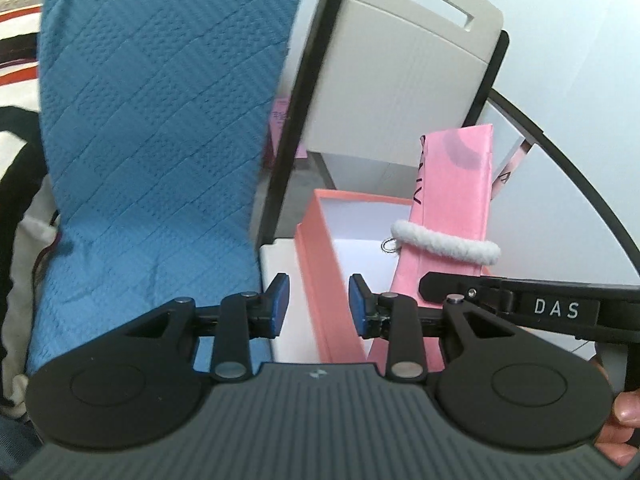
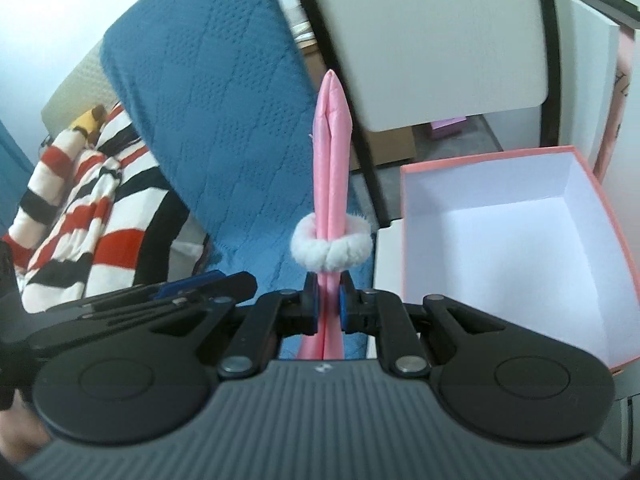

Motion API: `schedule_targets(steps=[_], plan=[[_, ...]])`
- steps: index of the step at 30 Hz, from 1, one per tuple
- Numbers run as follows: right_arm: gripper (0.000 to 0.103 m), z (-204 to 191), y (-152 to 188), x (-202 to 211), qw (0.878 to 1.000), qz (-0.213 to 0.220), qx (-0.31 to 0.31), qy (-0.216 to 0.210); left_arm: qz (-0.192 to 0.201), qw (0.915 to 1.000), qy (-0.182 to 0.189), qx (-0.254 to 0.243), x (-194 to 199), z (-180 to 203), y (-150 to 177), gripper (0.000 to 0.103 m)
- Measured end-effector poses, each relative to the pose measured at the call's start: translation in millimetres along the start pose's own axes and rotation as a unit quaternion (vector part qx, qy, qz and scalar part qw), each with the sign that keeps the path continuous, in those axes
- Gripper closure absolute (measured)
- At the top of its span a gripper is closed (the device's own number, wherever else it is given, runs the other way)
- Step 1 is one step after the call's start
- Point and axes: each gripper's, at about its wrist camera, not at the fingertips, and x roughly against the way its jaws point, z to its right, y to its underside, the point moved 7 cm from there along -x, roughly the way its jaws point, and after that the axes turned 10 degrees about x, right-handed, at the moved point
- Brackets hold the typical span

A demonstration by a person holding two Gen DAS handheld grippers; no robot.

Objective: Organize objects
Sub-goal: 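Carry the ringed pink bag with the left gripper into the pink-rimmed box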

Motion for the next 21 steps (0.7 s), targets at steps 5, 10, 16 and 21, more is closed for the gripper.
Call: schedule_targets(steps=[5, 10, 16, 21], plan=[[0.09, 32.7, -1.5, -1.4, 1.0, 0.003, -0.018, 0.011, -0.011, 0.9998, 0.008, -0.012, -28.0, 25.1, -4.2, 0.065], [0.09, 71.8, 5.4, -12.7, 0.999, -0.007, -0.041, 0.026, -0.032, 0.9992, 0.012, -0.019, -66.2, 46.3, 0.8, 0.065], [0.09, 118.9, 21.8, -37.7, 0.995, -0.029, -0.081, 0.043, -0.069, 0.9969, 0.017, -0.032, -118.1, 67.3, 13.4, 0.065], [0.09, 151.6, 36.5, -66.7, 0.991, -0.052, -0.113, 0.05, -0.095, 0.9944, 0.019, -0.04, -154.0, 71.2, 27.2, 0.065]])
